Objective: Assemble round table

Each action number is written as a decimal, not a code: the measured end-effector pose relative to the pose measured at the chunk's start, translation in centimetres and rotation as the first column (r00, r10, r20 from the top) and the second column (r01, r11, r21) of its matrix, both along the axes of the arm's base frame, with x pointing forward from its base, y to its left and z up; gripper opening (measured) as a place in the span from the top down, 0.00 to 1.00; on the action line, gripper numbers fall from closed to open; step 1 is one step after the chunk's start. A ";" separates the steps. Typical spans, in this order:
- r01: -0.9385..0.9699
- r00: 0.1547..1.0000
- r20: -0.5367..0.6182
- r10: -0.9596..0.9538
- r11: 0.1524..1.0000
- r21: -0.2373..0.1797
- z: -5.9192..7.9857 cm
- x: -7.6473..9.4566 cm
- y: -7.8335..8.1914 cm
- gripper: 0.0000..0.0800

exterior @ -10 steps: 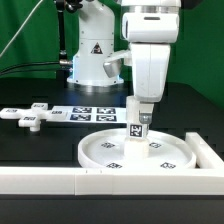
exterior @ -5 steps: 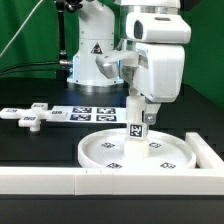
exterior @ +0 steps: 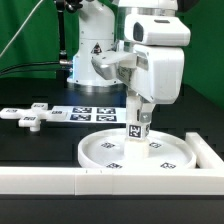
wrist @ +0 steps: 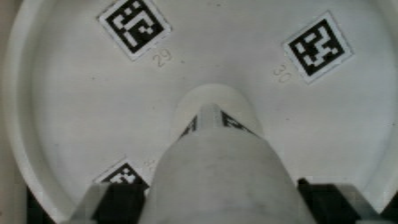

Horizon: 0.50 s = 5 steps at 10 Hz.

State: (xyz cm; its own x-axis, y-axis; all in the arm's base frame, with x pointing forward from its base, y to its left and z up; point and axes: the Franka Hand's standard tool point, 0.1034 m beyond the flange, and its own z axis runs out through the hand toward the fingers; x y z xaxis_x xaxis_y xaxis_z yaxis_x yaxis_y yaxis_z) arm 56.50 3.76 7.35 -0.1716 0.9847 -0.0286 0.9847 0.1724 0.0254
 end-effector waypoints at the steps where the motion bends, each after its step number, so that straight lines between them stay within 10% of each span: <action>1: 0.003 1.000 0.000 -0.003 1.000 0.000 0.0 0.0 0.0 0.49; 5: 0.271 0.963 -0.015 -0.271 0.963 0.001 -0.1 -0.3 -0.1 0.49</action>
Offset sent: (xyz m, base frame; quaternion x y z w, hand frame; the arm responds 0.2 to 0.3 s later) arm 0.0089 -0.0134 0.0043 0.0250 -0.0284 0.1170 0.9924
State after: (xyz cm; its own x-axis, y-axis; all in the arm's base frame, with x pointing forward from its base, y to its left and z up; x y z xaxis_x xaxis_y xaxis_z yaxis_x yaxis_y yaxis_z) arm 56.20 3.66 7.28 0.1008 0.9946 -0.0245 0.9949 -0.1006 0.0106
